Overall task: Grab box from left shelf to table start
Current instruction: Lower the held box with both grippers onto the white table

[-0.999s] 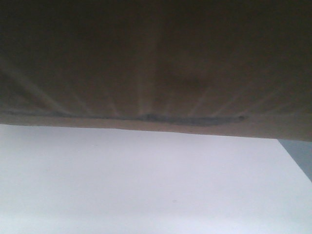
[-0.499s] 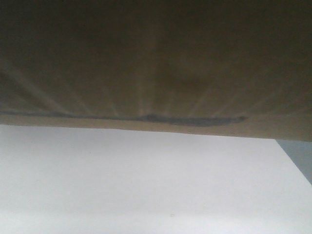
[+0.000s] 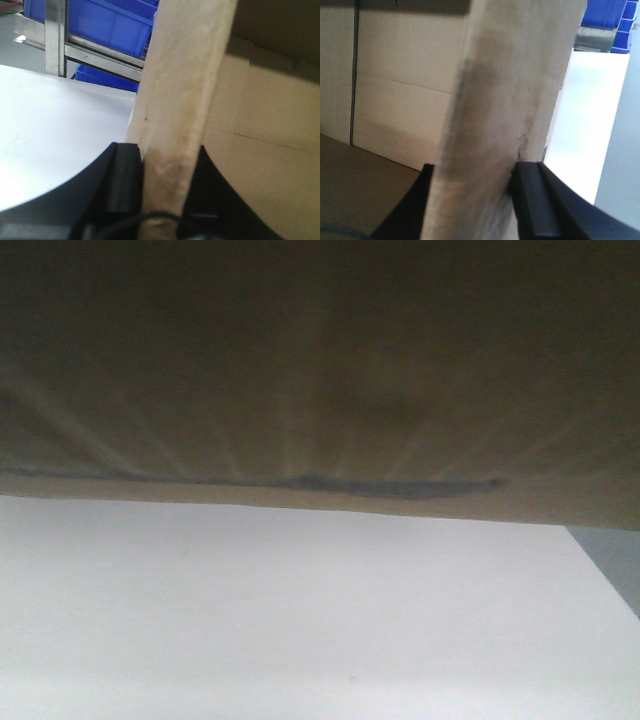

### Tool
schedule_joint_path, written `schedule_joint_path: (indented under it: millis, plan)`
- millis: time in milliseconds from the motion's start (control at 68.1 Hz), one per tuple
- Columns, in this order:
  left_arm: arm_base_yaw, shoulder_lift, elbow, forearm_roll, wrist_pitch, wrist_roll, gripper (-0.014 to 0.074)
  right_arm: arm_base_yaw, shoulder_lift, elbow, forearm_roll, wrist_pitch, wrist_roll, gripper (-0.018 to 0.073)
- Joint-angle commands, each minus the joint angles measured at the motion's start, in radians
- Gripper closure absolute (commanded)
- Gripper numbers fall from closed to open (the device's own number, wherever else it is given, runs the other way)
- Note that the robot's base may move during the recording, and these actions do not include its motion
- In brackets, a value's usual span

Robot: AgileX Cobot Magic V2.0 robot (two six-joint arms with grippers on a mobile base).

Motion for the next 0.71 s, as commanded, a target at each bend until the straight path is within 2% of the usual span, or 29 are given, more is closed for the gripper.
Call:
schedule_joint_path:
  millis: [0,411,690]
  plan:
    - [-0.022,0.016,-0.036,-0.152,-0.125,0.087,0.0695,-0.002,0.020,-0.033,0.042,-0.171,-0.017,0.0501]
    - [-0.022,0.024,-0.036,-0.154,-0.129,0.087,0.0695,-0.002,0.022,-0.033,0.042,-0.167,-0.017,0.0501]
    - [-0.022,0.236,-0.093,-0.131,-0.124,0.085,0.0695,-0.002,0.226,-0.106,0.043,-0.129,-0.017,0.0499]
